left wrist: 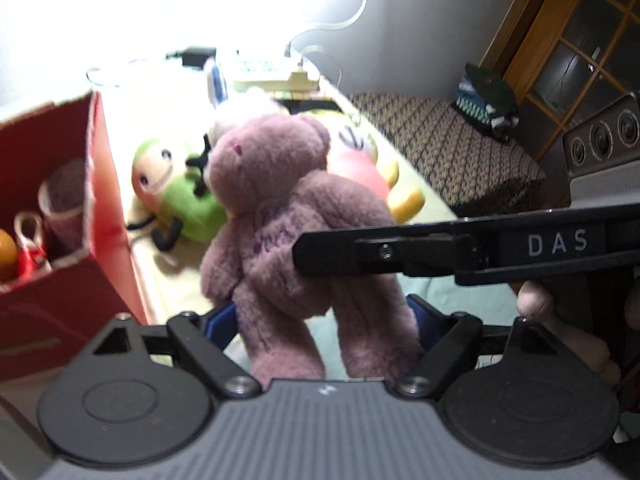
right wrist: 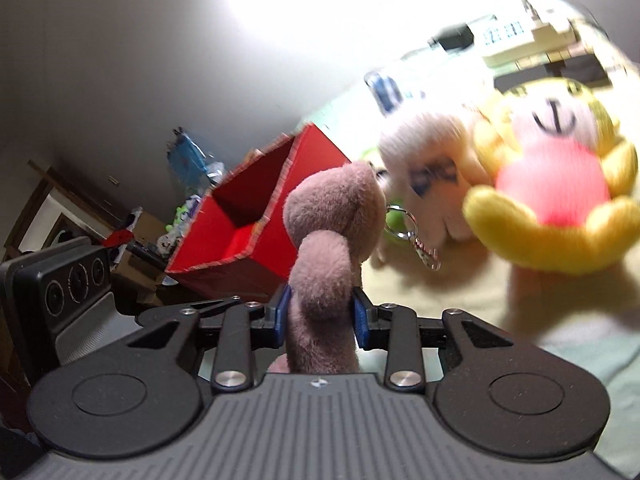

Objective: Organize objects
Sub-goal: 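Carry the teddy bear with the right gripper over the red box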

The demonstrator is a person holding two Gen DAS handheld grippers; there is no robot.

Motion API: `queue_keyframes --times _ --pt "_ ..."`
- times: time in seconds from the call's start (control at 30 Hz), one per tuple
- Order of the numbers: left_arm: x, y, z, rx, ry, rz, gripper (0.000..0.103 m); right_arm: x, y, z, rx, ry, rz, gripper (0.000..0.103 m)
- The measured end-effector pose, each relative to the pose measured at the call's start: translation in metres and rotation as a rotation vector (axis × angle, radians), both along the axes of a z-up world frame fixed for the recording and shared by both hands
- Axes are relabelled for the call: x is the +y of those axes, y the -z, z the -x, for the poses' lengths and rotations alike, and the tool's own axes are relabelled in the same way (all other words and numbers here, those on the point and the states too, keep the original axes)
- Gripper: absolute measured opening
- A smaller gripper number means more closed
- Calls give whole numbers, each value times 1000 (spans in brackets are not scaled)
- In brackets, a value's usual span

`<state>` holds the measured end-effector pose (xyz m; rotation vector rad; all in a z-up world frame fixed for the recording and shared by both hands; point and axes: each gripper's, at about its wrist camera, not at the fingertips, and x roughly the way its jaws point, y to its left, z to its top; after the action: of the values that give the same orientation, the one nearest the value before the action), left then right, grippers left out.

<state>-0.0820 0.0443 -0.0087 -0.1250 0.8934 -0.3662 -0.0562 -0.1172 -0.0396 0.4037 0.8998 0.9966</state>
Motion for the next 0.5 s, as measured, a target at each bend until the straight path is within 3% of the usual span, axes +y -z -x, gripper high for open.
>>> queue_keyframes --times 0.13,0.33,0.5 --pt "17 -28 1 -70 -42 46 85 -6 -21 1 -54 5 -55 34" --pt "59 -54 2 -148 -81 89 85 34 -45 -2 -142 -16 -76 34" --pt "105 -61 0 -168 -122 104 85 83 -49 -4 -165 -42 -65 34"
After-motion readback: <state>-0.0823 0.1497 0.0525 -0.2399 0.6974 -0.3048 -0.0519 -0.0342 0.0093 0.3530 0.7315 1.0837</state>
